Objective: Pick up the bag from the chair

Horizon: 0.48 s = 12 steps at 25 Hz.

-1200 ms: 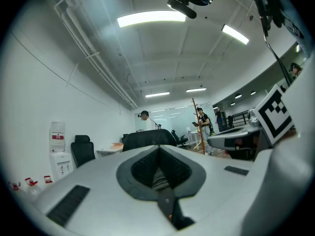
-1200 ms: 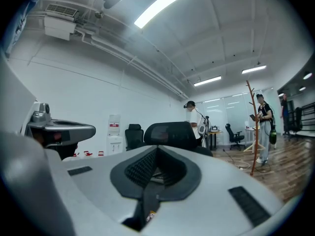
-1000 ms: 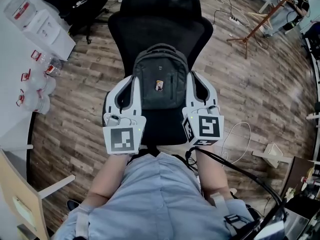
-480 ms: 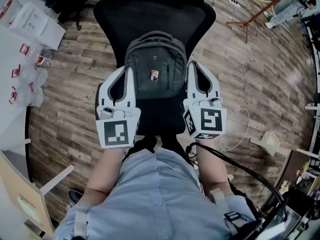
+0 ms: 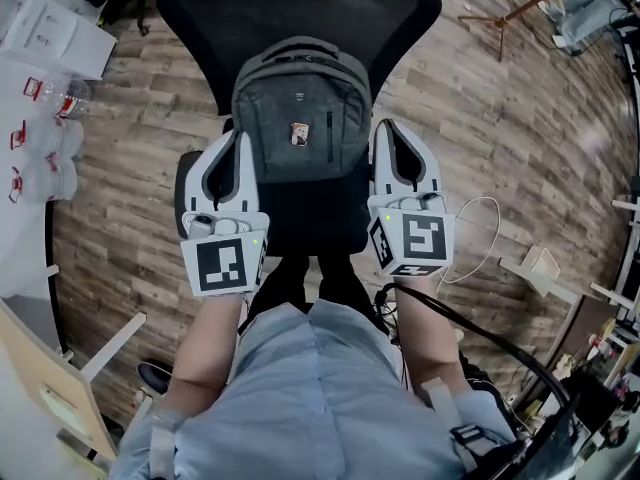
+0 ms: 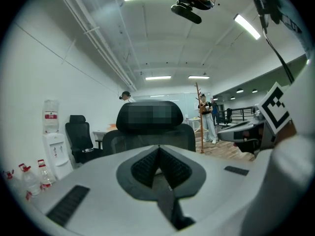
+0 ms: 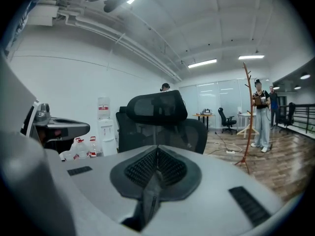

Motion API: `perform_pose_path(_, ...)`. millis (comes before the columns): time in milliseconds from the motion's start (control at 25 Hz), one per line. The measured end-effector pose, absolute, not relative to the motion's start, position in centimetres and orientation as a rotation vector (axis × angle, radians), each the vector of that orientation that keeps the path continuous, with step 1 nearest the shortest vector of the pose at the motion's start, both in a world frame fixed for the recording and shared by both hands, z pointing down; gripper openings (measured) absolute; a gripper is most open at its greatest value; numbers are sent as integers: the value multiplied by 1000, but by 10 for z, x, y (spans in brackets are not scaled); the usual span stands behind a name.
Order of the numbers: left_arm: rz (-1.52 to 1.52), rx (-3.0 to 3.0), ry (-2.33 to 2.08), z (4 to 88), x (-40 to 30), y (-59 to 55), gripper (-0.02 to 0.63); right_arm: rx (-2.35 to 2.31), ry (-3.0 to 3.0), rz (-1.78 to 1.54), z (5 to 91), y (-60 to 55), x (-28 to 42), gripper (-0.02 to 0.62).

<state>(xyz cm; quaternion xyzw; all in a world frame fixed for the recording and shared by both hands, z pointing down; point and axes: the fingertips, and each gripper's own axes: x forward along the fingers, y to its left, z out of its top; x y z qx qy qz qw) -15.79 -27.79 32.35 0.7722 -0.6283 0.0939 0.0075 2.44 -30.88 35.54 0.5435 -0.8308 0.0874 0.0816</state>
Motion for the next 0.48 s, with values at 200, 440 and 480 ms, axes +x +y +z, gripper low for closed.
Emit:
perform_pose_path(200, 387, 2403, -1951, 364, -167, -288, 2, 1578, -2448, 318, 396, -319, 24, 3)
perform_pose_path(440, 433, 2331, -1916, 412, -181, -306, 2, 1537, -2399, 373, 450, -339, 19, 3)
perform_pose_path(480, 453, 2341, -1910, 420, -182, -309, 2, 1531, -2391, 385, 459, -342, 19, 3)
